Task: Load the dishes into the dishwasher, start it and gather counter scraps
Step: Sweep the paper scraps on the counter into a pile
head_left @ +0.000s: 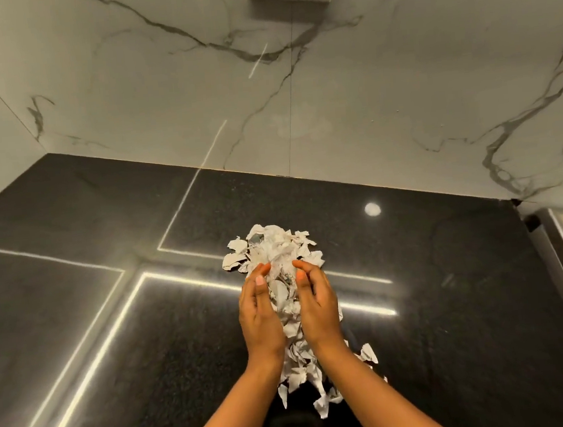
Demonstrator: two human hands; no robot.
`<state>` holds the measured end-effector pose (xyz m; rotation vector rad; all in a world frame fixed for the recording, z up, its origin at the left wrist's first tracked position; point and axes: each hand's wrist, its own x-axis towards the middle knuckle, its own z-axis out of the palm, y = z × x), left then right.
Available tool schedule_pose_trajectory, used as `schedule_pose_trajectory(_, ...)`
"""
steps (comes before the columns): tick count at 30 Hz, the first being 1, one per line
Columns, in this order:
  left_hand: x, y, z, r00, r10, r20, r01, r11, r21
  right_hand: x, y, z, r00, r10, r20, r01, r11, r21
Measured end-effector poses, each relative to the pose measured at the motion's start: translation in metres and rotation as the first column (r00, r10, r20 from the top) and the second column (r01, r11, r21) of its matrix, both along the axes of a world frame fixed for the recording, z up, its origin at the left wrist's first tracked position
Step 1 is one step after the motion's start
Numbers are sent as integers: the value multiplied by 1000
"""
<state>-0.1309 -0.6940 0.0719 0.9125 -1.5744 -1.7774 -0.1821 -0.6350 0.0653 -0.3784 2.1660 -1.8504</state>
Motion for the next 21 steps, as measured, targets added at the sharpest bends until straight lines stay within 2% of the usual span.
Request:
schedule_pose_trajectory(4, -8, 5, 4, 995, 83, -59, -79, 994, 69, -1, -6, 0, 983, 32, 179, -7, 990, -138)
schedule_pose_trajectory(8, -17, 5, 10, 988, 139, -60, -133, 987, 92, -4, -12, 4, 972, 29, 232, 7, 988, -155)
schedule_pose_trajectory(13, -19, 4, 13, 978, 192, -82, -174, 966, 191, -6, -14, 17, 979, -28, 200, 70, 976, -208)
schedule_pose_trajectory(16, -21, 6, 21, 964, 243, -110, -210, 945, 253, -6, -17, 23, 972, -38, 230, 97, 963, -253)
schedule_pose_trajectory(21, -28, 4, 37, 949, 258, -181, -187, 923, 336, -11, -22, 37, 968, -71, 239, 147, 938, -315)
